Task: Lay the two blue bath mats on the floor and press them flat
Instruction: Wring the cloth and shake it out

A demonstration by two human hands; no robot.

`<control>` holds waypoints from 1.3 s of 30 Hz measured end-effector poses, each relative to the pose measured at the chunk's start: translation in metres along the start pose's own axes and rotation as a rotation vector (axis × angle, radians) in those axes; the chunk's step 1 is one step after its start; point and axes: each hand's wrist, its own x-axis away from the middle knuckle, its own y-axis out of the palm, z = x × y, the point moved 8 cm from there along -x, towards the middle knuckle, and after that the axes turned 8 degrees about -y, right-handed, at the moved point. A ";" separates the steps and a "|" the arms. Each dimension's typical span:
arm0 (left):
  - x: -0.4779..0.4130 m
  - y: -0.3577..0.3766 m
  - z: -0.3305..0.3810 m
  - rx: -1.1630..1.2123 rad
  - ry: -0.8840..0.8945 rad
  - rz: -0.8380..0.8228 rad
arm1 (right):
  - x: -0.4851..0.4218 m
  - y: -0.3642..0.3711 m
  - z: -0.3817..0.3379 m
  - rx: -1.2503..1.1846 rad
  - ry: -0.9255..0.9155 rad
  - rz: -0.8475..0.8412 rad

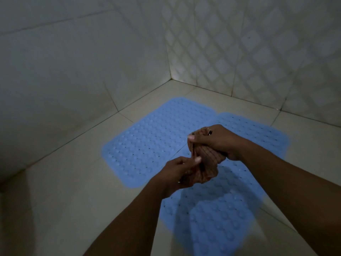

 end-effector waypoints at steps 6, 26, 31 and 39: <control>-0.014 -0.017 -0.003 0.127 -0.027 0.214 | 0.000 -0.023 0.018 0.011 0.091 0.066; -0.034 -0.063 0.078 -0.261 0.112 0.538 | -0.003 -0.019 0.050 0.059 0.342 -0.368; -0.035 -0.064 0.109 -0.367 0.050 0.426 | -0.019 -0.008 0.035 0.518 0.253 -0.470; 0.026 -0.039 0.222 -0.452 0.167 0.147 | -0.034 -0.090 -0.113 0.604 0.144 -0.117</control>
